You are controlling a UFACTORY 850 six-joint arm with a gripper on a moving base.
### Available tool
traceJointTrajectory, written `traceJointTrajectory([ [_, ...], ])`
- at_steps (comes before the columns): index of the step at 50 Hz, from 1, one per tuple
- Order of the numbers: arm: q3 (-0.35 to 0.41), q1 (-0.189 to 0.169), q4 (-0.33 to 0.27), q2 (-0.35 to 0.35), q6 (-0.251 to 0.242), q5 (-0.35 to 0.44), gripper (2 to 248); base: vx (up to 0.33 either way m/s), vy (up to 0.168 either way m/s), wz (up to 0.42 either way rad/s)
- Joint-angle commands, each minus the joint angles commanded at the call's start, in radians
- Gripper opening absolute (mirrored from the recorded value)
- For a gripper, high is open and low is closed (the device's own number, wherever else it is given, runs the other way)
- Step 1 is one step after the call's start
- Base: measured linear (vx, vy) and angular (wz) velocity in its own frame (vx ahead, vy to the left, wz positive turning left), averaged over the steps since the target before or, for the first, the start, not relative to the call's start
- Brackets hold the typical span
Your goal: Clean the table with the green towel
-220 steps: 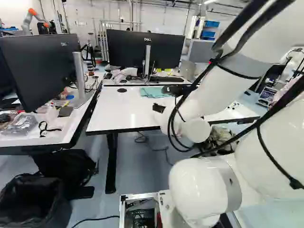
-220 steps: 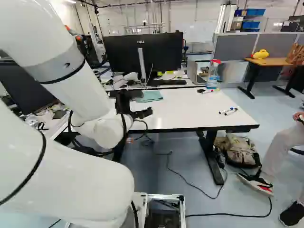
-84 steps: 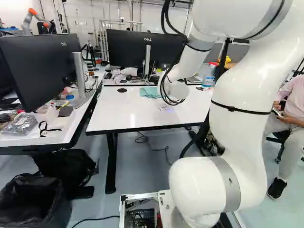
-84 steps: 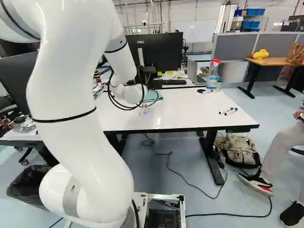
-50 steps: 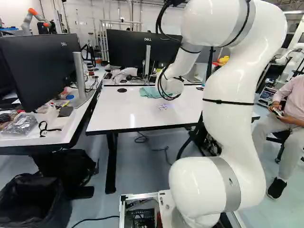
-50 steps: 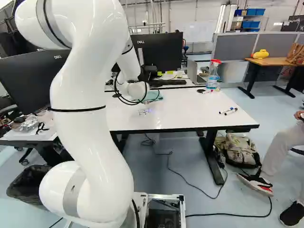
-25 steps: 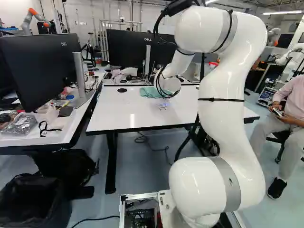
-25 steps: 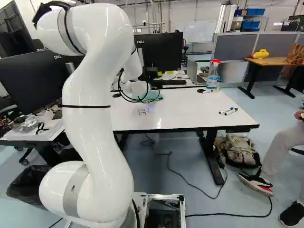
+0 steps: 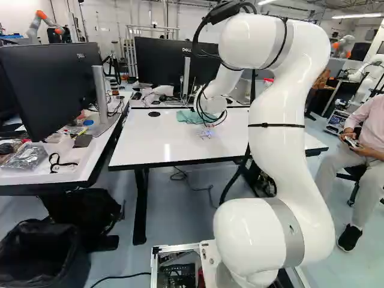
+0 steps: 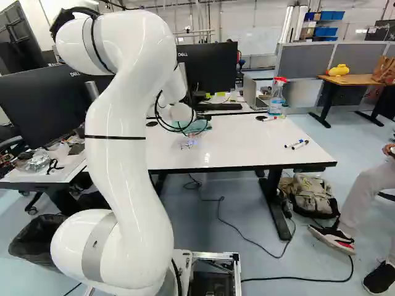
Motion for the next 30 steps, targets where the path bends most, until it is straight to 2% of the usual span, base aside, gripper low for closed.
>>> traceJointTrajectory([
  [17, -0.001, 0.0, 0.012, -0.001, 0.0, -0.117, 247, 0.0, 0.0, 0.0],
  [30, -0.001, 0.0, 0.012, -0.001, 0.0, -0.117, 247, 0.0, 0.0, 0.0],
])
